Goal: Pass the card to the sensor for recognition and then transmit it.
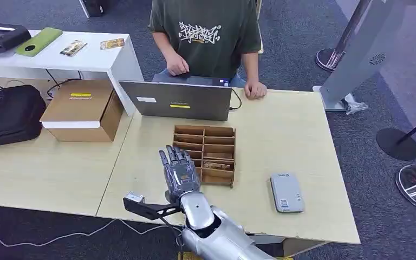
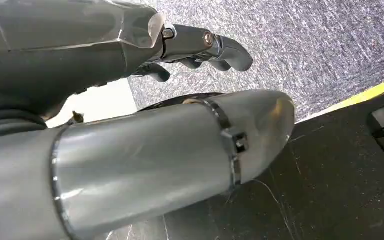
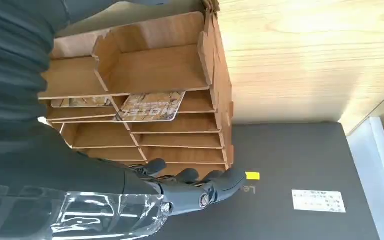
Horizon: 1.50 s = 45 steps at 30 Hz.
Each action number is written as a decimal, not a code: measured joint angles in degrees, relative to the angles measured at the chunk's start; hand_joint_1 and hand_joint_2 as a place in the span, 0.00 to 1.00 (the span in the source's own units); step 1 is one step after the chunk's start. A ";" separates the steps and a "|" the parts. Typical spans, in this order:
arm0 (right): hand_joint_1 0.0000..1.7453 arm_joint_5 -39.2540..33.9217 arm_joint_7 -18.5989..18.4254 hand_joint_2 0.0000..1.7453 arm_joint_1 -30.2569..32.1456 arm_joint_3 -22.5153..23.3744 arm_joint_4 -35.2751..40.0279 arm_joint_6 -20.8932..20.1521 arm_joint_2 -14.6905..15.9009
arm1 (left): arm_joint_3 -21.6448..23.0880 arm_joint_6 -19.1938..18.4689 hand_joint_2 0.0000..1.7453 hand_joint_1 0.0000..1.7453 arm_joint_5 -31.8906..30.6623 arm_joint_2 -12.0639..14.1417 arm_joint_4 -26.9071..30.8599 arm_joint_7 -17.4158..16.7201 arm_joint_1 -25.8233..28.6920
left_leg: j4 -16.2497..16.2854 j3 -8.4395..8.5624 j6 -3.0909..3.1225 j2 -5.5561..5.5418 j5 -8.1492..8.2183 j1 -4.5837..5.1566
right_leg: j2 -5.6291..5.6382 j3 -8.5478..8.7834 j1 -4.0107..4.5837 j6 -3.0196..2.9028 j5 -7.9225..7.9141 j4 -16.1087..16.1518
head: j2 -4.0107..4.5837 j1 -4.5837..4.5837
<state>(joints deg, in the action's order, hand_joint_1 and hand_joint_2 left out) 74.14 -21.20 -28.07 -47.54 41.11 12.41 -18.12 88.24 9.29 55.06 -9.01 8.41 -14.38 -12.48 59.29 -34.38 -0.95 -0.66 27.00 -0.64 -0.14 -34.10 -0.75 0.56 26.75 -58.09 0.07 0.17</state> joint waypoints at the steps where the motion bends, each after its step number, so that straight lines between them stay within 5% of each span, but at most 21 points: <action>1: 0.00 -0.26 -0.39 1.00 -0.09 -0.11 -0.24 -0.02 -0.07 | 0.00 0.00 0.00 0.00 0.11 0.00 0.00 0.00 0.00 | 0.00 0.00 0.00 0.00 0.00 0.00 | 0.00 0.00 0.00 0.00 0.00 0.00 | 0.00 0.02; 12: 0.00 -0.19 -3.04 1.00 -0.86 -0.20 -5.16 1.33 -0.20 | 0.00 -0.02 0.00 0.00 1.09 0.04 0.00 0.02 0.00 | 0.00 0.00 0.00 0.00 0.00 0.00 | 0.00 0.00 0.00 0.00 0.00 0.00 | 0.00 0.02; 45: 0.00 -1.46 -2.73 1.00 -1.35 -0.20 -7.08 5.77 -0.24 | 0.00 -1.29 0.00 0.00 -0.48 0.09 0.00 0.00 -0.06 | 0.00 0.01 0.00 0.00 0.00 0.00 | 0.00 0.00 0.00 0.00 0.00 0.00 | 0.00 0.00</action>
<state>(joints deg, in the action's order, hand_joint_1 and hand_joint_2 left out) 72.67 -23.93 -29.41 -47.74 34.03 18.19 -18.36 88.24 8.00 54.58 -8.92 8.41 -14.38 -12.53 59.29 -34.38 -0.95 -0.66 27.00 -0.64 -0.14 -34.10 -0.75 0.56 26.75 -58.09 0.07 0.18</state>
